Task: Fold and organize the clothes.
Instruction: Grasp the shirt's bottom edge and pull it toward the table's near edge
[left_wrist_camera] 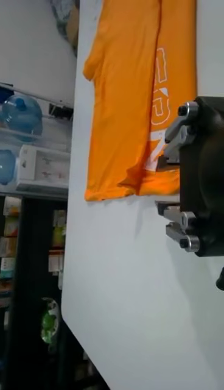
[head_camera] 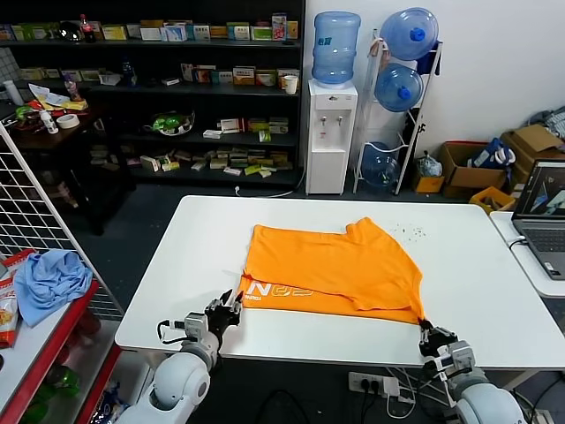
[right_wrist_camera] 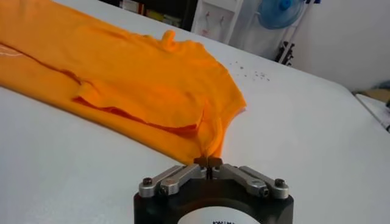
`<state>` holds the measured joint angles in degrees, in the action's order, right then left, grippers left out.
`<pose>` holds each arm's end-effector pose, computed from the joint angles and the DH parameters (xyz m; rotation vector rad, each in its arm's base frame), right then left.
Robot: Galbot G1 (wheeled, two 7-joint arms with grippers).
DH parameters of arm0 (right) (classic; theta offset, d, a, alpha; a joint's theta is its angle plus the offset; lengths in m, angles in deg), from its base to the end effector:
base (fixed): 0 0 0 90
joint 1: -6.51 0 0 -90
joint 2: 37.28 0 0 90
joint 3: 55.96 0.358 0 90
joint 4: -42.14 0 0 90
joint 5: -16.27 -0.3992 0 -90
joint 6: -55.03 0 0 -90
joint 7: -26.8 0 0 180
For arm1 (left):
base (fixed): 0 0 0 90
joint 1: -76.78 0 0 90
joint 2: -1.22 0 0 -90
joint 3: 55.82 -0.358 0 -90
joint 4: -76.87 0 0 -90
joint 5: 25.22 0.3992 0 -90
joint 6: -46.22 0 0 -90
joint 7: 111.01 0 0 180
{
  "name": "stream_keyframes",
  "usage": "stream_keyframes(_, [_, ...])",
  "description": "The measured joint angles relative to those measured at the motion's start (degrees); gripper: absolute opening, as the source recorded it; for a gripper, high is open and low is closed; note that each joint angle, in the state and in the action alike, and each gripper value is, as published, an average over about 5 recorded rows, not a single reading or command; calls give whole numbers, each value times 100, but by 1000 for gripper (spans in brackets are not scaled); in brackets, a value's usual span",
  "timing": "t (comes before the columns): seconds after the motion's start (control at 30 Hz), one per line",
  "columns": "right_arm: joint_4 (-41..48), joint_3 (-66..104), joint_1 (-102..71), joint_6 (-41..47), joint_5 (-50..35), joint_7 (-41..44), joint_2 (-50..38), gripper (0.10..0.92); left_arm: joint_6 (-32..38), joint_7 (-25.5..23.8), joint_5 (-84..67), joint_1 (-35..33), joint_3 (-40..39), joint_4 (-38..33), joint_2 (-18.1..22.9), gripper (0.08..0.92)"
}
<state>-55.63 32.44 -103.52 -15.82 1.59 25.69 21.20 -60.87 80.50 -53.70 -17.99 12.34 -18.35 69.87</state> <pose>0.2807 -0.1495 -0.3843 0.0841 -2.5505 0.3963 0.3383 -0.0206 -0.3829 -0.2761 -2.6669 0.0718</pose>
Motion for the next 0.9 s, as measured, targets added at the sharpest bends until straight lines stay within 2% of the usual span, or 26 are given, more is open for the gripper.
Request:
stream_keyframes(0.07, [-15,-2,-9,3,-1,-4,2,126,-1,-8,7,-10,-21,58,27,531])
stream_keyframes(0.17, [-47,-6,-33,5,-2,-9,-3,126,-3,-12,30,-22,-51,130,64,538])
stream_keyframes(0.43, [-190,30,-162,15,-27,-29,-89,126,-7,51,44,-122,-42,82,15,302])
stream_keyframes(0.67, [-431,114,-390,47,-96,-65,-239,126,19,177,80,-442,39,-331,-185,112])
stream_keyframes(0.9, [-757,243,-765,144,-195,-141,-454,126,2,276,205,-1003,130,-906,-360,89])
